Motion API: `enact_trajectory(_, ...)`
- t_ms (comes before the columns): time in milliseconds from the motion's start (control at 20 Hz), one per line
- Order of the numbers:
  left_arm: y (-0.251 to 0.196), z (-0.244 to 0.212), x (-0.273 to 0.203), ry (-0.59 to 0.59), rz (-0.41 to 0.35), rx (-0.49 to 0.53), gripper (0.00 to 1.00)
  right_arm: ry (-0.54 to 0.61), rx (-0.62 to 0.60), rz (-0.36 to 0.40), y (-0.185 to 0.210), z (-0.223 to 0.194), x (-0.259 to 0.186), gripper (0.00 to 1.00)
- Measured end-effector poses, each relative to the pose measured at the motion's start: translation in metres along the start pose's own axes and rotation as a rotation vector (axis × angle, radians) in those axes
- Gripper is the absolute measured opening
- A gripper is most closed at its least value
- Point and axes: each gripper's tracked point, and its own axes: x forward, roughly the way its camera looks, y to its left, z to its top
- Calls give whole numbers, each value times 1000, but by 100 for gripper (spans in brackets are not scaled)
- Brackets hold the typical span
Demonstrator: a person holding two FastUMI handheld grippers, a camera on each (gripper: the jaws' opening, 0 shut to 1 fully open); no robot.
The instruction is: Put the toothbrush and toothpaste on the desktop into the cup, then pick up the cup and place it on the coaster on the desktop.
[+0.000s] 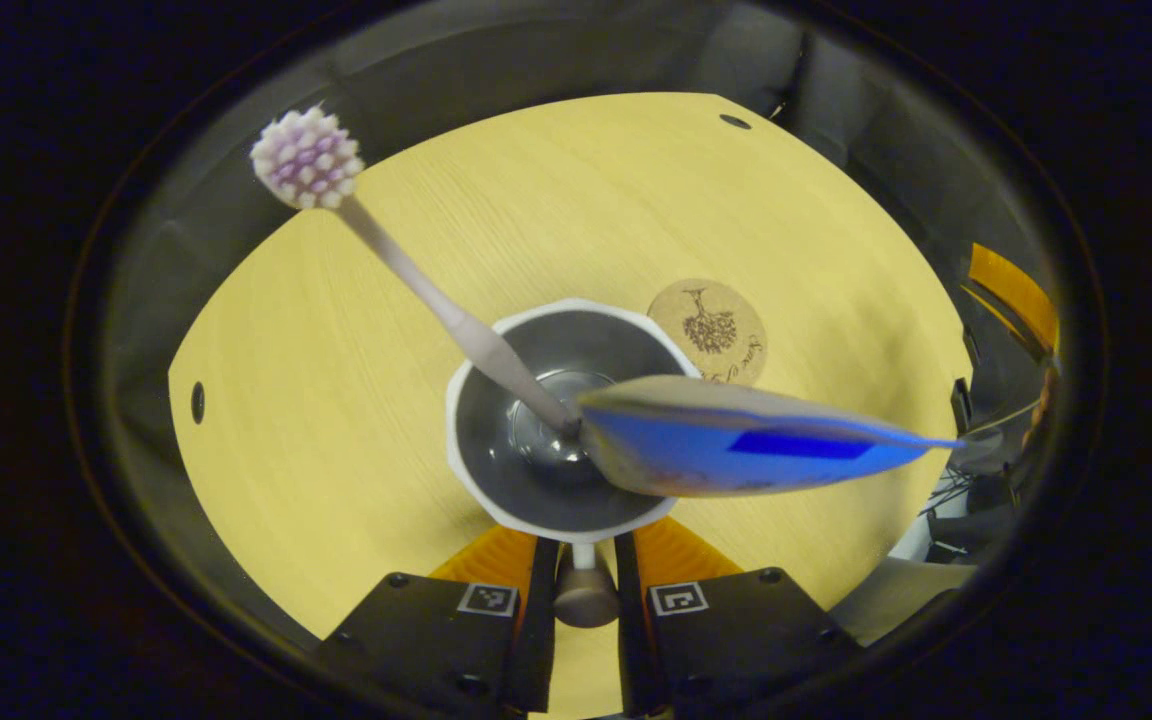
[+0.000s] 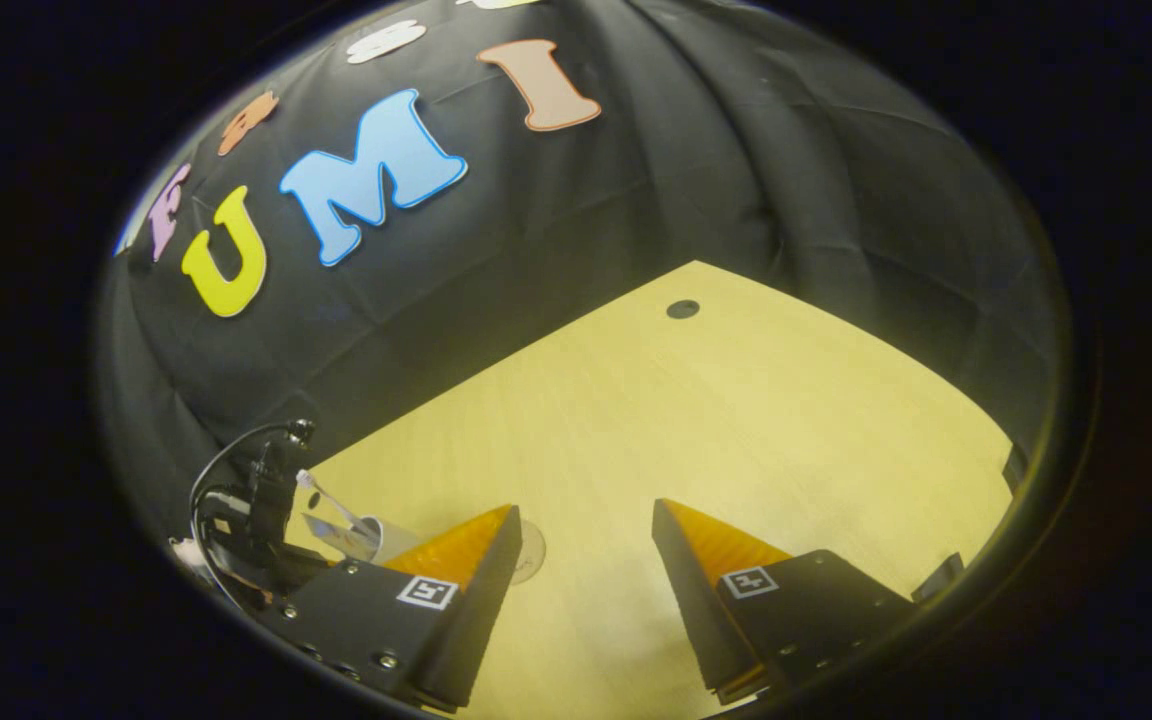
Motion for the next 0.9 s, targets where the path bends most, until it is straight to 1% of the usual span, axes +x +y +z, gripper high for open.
enact_trajectory(50, -1, 3, -1, -8, 2, 8, 39, 2, 1, 2, 0, 0, 1, 81)
enact_trajectory(150, -4, 10, -4, -24, 12, 28, 29, 4, 1, 6, -1, -1, 0, 81)
enact_trajectory(200, -8, 14, -7, -31, 15, 43, 29, 5, -1, 8, 0, -1, 1, 81)
enact_trajectory(250, -12, 17, -9, -36, 16, 58, 34, 6, -2, 9, -1, 0, 0, 81)
enact_trajectory(300, -16, 20, -9, -39, 16, 75, 34, 6, -3, 9, -2, 0, 1, 81)
enact_trajectory(350, -19, 24, -9, -43, 14, 89, 29, 6, -4, 8, -3, 1, 1, 81)
enact_trajectory(400, -26, 28, -7, -46, 10, 100, 34, 6, -3, 8, -5, 2, 0, 81)
enact_trajectory(550, -40, 37, 0, -49, -7, 122, 34, 2, 2, 3, -14, 4, -4, 81)
enact_trajectory(750, -41, 47, 3, -43, -23, 146, 34, -3, 11, -12, -28, 9, -8, 81)
enact_trajectory(800, -41, 49, 4, -40, -26, 149, 29, -5, 16, -17, -32, 10, -9, 81)
enact_trajectory(850, -41, 50, 5, -37, -28, 151, 34, -5, 23, -20, -36, 10, -10, 81)
enact_trajectory(900, -41, 52, 5, -34, -31, 153, 34, -4, 32, -22, -40, 10, -11, 81)
